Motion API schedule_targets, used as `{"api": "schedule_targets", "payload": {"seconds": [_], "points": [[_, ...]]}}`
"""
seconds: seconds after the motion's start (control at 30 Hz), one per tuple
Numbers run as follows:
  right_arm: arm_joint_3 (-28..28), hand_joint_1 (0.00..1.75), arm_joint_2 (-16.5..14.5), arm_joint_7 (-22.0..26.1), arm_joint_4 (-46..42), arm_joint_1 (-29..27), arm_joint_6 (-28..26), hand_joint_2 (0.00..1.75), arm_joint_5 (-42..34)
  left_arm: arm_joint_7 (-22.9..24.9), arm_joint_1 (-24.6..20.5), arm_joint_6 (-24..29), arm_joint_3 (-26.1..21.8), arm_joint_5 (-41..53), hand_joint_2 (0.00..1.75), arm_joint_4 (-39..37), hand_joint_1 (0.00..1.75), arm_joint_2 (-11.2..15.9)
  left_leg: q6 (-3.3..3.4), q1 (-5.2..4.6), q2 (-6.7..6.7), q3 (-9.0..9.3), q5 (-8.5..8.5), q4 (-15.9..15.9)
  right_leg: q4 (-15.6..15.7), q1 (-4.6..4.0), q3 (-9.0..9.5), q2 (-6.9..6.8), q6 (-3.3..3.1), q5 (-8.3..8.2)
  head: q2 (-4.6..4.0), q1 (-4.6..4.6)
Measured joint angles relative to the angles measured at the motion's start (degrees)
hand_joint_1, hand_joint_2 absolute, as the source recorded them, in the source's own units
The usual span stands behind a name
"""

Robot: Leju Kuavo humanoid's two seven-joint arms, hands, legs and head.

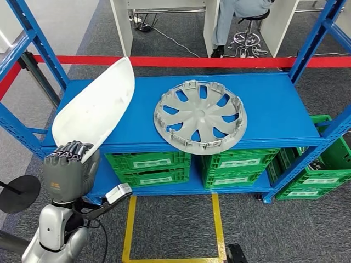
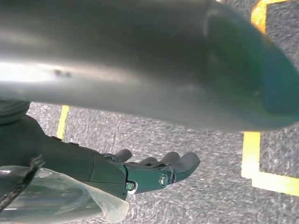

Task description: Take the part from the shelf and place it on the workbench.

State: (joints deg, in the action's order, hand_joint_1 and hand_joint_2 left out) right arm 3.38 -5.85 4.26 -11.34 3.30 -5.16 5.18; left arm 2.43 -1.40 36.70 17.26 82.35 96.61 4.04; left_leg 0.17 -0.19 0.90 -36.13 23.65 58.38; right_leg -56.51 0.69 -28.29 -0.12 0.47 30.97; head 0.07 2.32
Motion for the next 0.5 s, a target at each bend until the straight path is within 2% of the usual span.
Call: {"api": "schedule_targets", "payload": {"seconds": [0.03,0.07,0.1,0.13,0.17,0.2,0.23,0.27,0.3,0.37,0.4,0.43,0.47,0.5], "points": [[-0.02,0.00,-0.03,-0.02,0.00,-0.05,0.00,0.00,0.05,0.04,0.19,-0.08,-0.22,-0.09,1.75,0.00,1.69,0.14,-0.34,0.09,-0.13,-0.46,1.78,1.19,0.04,0.07,-0.42,-0.10,-0.58,-0.59,0.00,-0.08],[-0.05,0.00,-0.09,-0.06,0.00,-0.05,0.00,0.00,0.11,0.07,0.37,-0.13,-0.47,-0.19,1.75,0.00,1.69,0.31,-0.66,0.19,-0.26,-1.12,4.45,3.41,0.06,0.14,-1.02,-0.18,-1.07,-1.30,0.00,-0.15],[-0.07,0.00,-0.12,-0.16,0.00,-0.01,0.01,0.00,0.20,0.09,0.53,-0.17,-0.69,-0.32,1.75,0.00,1.69,0.46,-0.94,0.27,-0.34,-1.89,7.60,6.68,0.01,0.09,-1.69,-0.18,-1.33,-1.96,0.00,-0.28],[-0.07,0.00,-0.16,-0.26,0.00,0.01,0.02,0.00,0.29,0.10,0.74,-0.20,-0.96,-0.50,1.75,0.00,1.69,0.65,-1.13,0.34,-0.36,-2.51,10.07,10.44,-0.07,0.04,-2.45,-0.18,-1.44,-2.62,0.00,-0.32],[-0.07,0.00,-0.22,-0.37,0.00,0.03,0.03,0.00,0.38,0.10,0.99,-0.20,-1.26,-0.70,1.75,0.00,1.69,0.84,-1.24,0.39,-0.37,-2.75,11.33,13.53,-0.19,-0.02,-3.33,-0.17,-1.46,-3.25,0.00,-0.33],[-0.07,0.00,-0.26,-0.46,0.00,0.05,0.06,0.00,0.44,0.10,1.25,-0.20,-1.57,-0.95,1.75,0.01,1.69,1.04,-1.25,0.42,-0.38,-2.32,11.21,15.18,-0.35,-0.06,-4.23,-0.16,-1.44,-3.79,0.00,-0.33],[-0.07,0.00,-0.31,-0.53,0.00,0.08,0.09,0.00,0.49,0.10,1.50,-0.19,-1.89,-1.17,1.75,0.04,1.69,1.27,-1.18,0.43,-0.39,-1.03,9.94,14.80,-0.57,-0.09,-5.09,-0.15,-1.34,-4.27,0.00,-0.33],[-0.08,0.00,-0.38,-0.59,-0.01,0.14,0.11,0.00,0.53,0.10,1.69,-0.18,-2.19,-1.42,1.75,0.14,1.69,1.46,-0.99,0.42,-0.42,1.19,8.22,12.26,-0.82,-0.10,-5.86,-0.12,-1.20,-4.69,0.00,-0.34],[-0.08,0.00,-0.48,-0.63,-0.01,0.21,0.15,0.00,0.57,0.10,1.85,-0.16,-2.53,-1.66,1.75,0.30,1.69,1.68,-0.69,0.40,-0.50,4.00,7.10,8.38,-1.05,-0.11,-6.51,-0.09,-1.03,-5.08,0.00,-0.34],[-0.08,0.00,-0.74,-0.70,-0.04,0.41,0.19,0.00,0.68,0.04,2.18,-0.14,-3.26,-2.14,1.75,0.82,1.69,2.05,-0.09,0.23,-0.69,9.08,7.11,0.45,-1.32,-0.22,-7.37,0.01,-0.46,-5.94,0.00,-0.29],[-0.08,0.00,-0.85,-0.75,-0.05,0.48,0.20,0.00,0.74,-0.05,2.36,-0.14,-3.66,-2.39,1.75,1.11,1.69,2.23,0.18,0.08,-0.77,10.24,7.62,-1.75,-1.27,-0.20,-7.58,0.02,-0.11,-6.47,0.00,-0.29],[-0.08,0.00,-0.92,-0.80,-0.07,0.52,0.20,0.00,0.80,-0.16,2.62,-0.18,-4.08,-2.71,1.75,1.39,1.69,2.38,0.42,-0.09,-0.78,10.56,7.71,-2.70,-1.11,-0.18,-7.70,0.03,0.28,-7.05,0.00,-0.28],[-0.07,0.00,-0.97,-0.84,-0.06,0.52,0.21,0.00,0.84,-0.28,2.89,-0.30,-4.49,-3.05,1.75,1.64,1.69,2.50,0.73,-0.08,-0.74,10.21,7.25,-2.91,-0.93,-0.11,-7.83,0.02,0.64,-7.49,0.00,-0.29],[-0.07,0.00,-0.98,-0.85,-0.06,0.48,0.22,0.00,0.87,-0.37,3.10,-0.52,-4.89,-3.38,1.75,1.86,1.69,2.56,1.12,-0.04,-0.62,9.77,6.61,-3.11,-1.01,-0.04,-8.06,0.03,0.95,-7.21,0.00,-0.30]]}}
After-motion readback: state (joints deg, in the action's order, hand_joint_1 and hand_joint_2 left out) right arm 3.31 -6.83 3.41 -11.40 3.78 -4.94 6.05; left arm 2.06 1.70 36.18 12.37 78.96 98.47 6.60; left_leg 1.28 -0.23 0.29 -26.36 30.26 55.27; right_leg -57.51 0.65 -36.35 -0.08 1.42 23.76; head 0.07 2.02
